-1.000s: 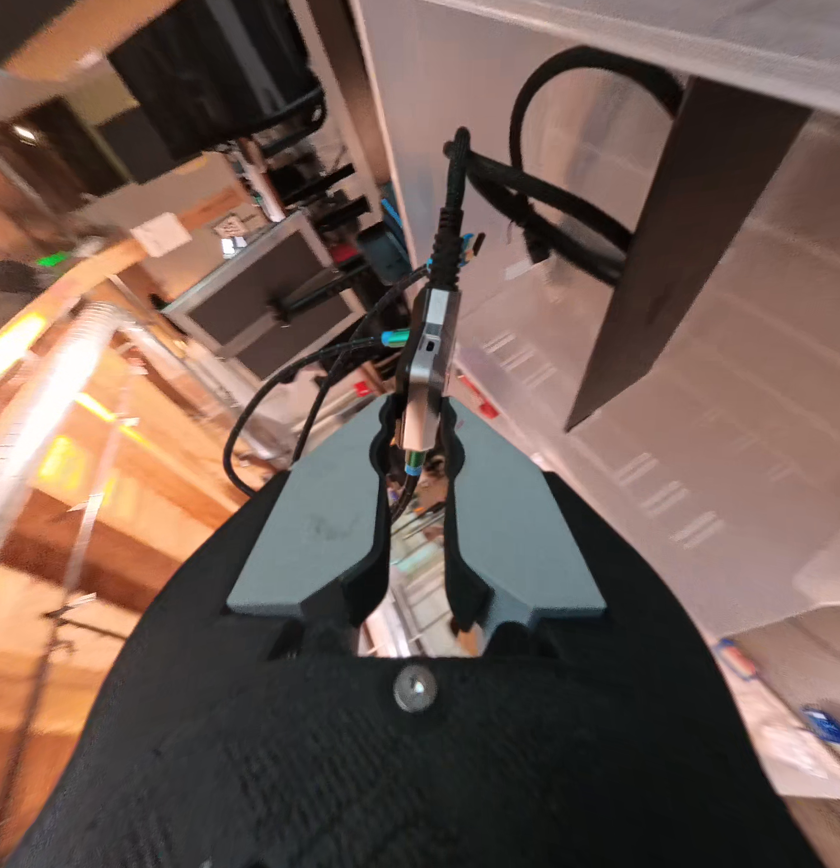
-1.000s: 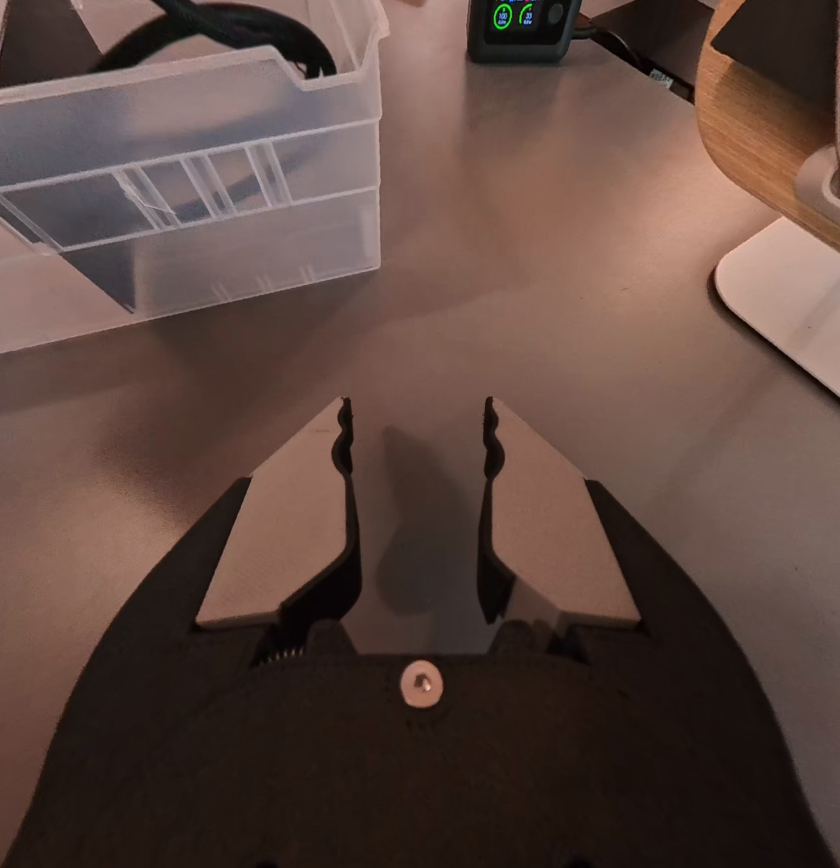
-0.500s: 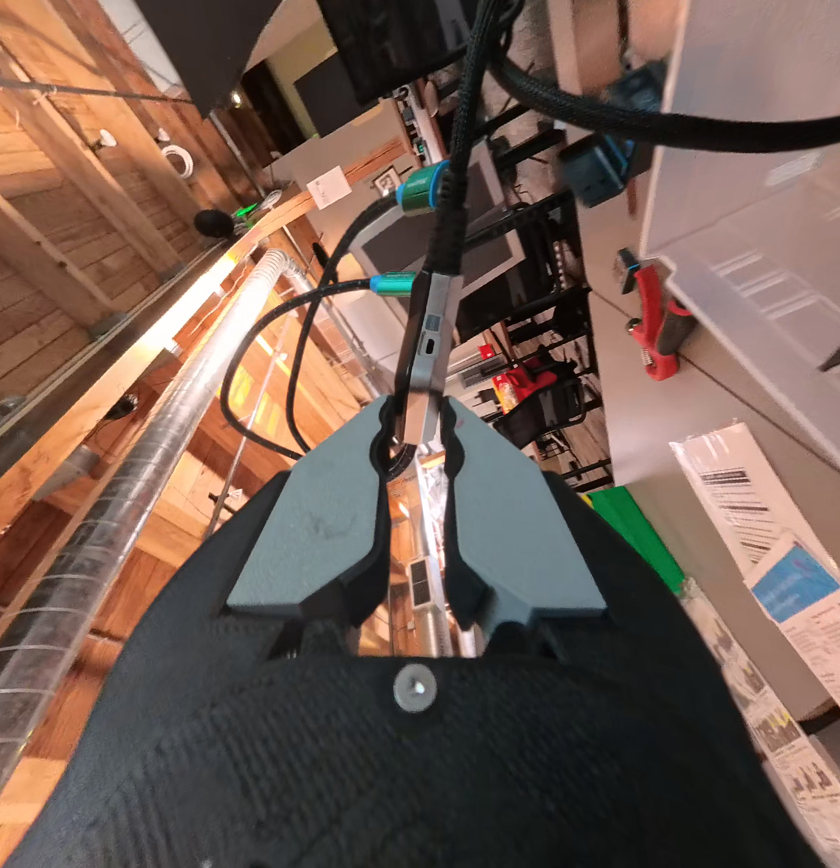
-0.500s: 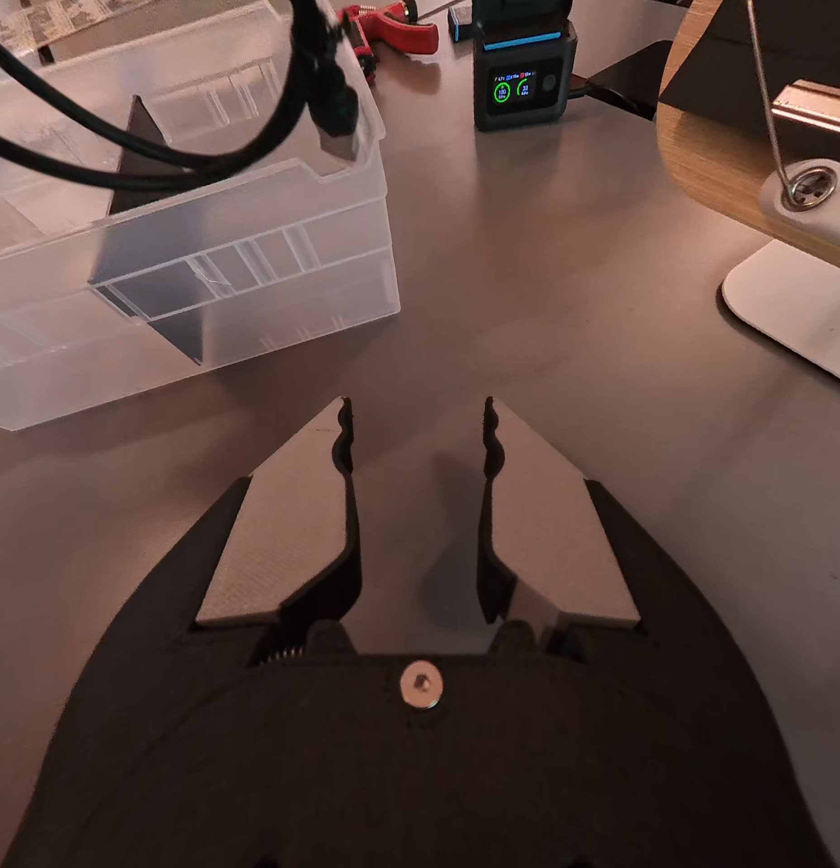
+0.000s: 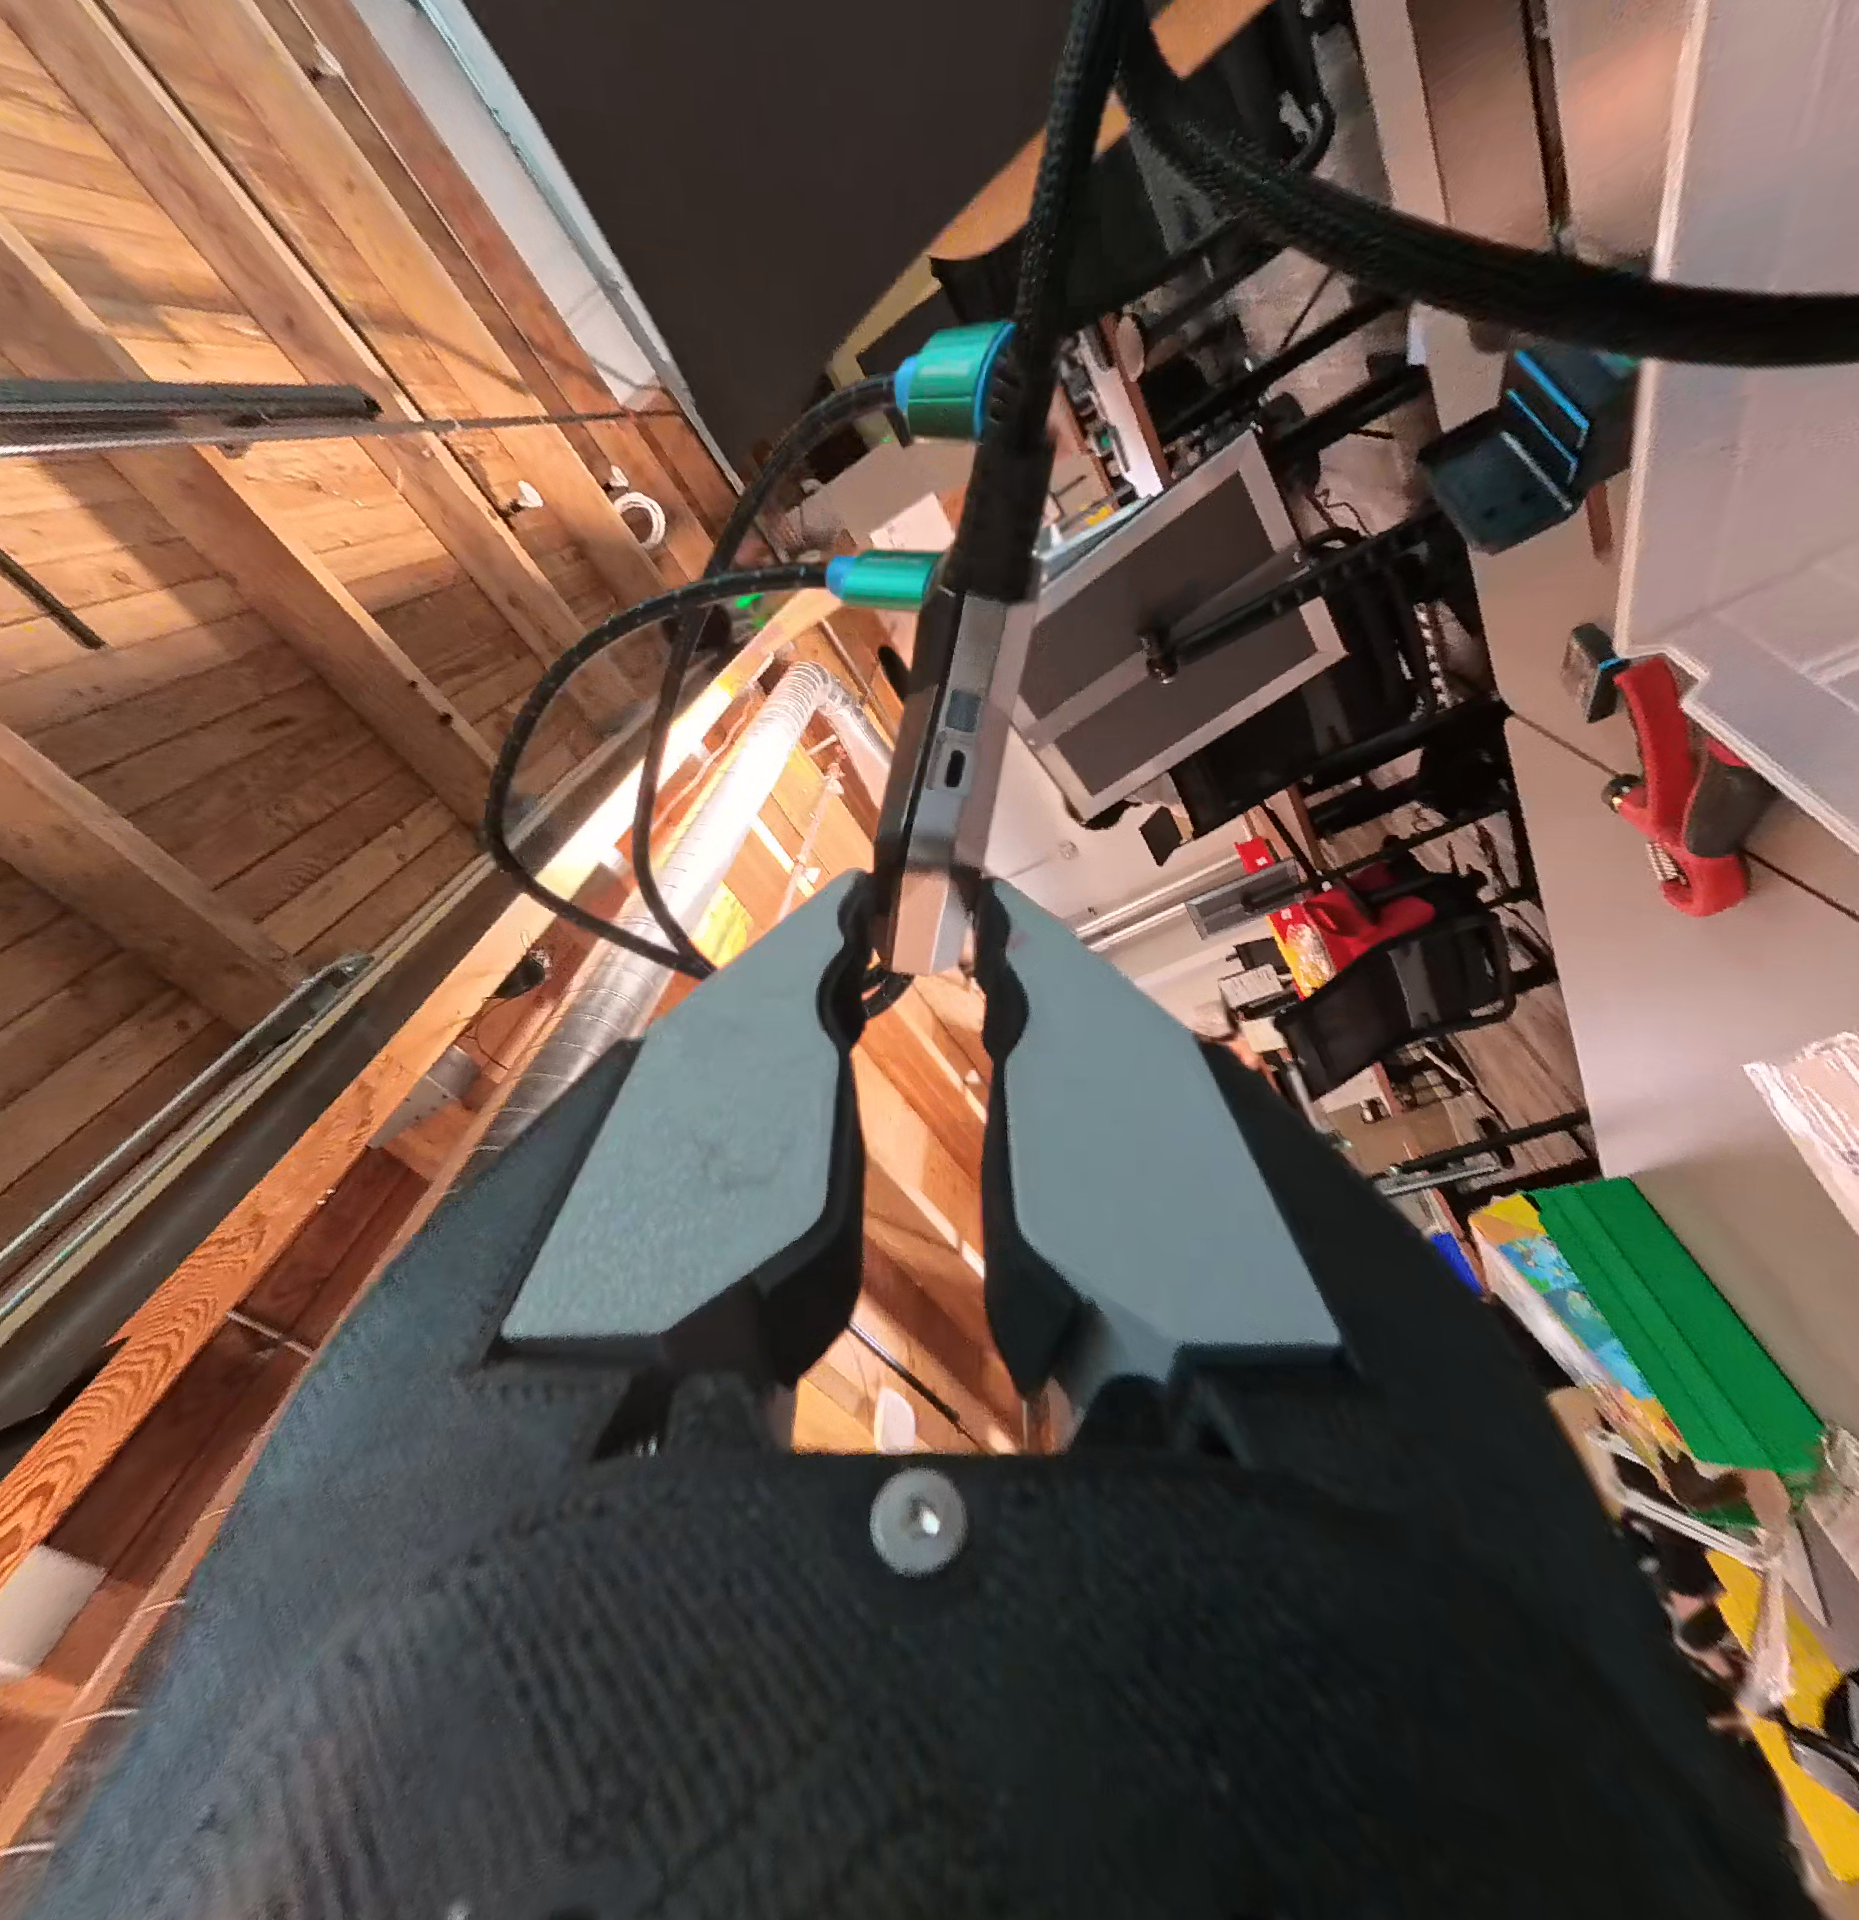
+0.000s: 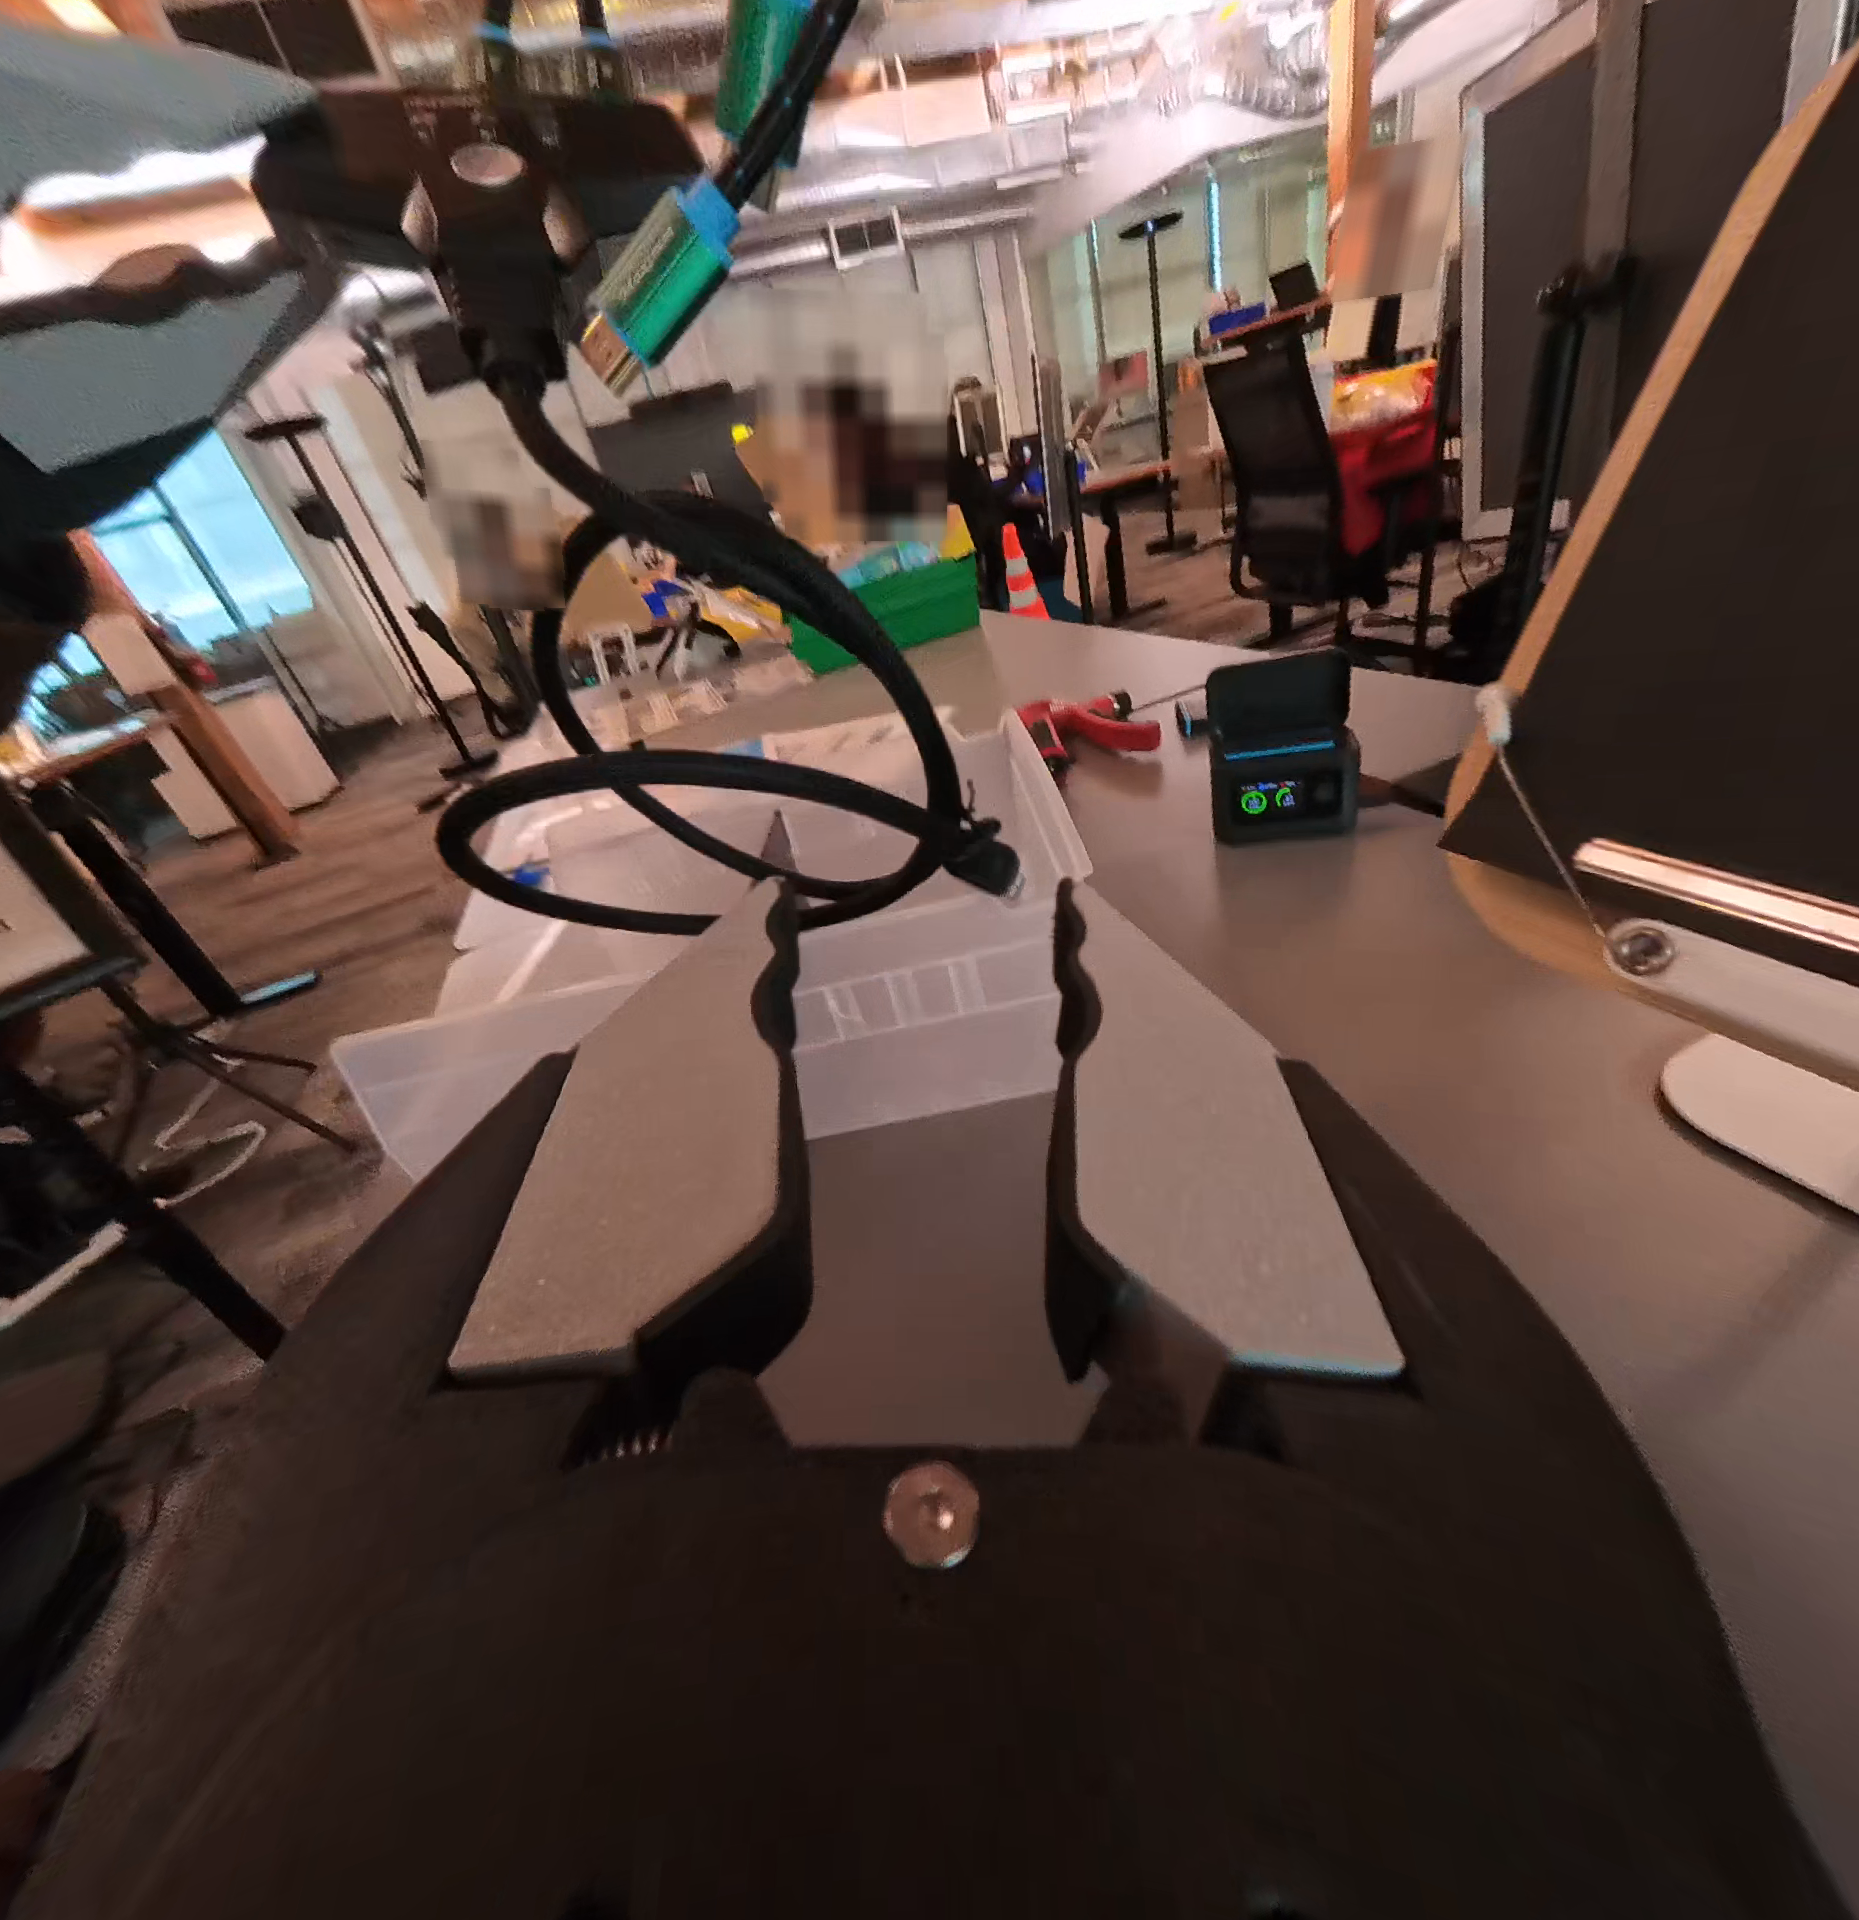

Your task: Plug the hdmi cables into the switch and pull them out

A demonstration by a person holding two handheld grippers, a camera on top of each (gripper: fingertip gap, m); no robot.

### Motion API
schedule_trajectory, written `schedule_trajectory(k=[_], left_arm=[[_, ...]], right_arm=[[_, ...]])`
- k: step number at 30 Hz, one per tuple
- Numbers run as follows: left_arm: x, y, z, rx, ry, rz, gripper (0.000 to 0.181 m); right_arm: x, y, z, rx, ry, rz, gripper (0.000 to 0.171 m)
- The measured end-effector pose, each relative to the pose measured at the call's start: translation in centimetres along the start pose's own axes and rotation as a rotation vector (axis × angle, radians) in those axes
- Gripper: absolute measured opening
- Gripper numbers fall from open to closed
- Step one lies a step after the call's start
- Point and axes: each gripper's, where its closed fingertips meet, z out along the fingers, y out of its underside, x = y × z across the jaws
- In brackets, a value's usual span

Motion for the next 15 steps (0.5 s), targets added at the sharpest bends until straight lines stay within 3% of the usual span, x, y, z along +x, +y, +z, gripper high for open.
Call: schedule_trajectory(k=[2,7,15], left_arm=[[-0.7,-0.4,-0.6,0.009,-0.024,0.013,0.017],[-1.9,-2.4,-2.4,0.065,-0.081,0.068,0.017],[-2.9,-5.9,-6.6,0.169,-0.118,0.164,0.017]], right_arm=[[-0.4,-0.2,-0.2,0.015,-0.032,0.016,0.063],[-1.1,-1.2,-0.8,0.066,-0.122,0.091,0.080],[-3.2,-4.9,-3.3,0.221,-0.351,0.244,0.088]])
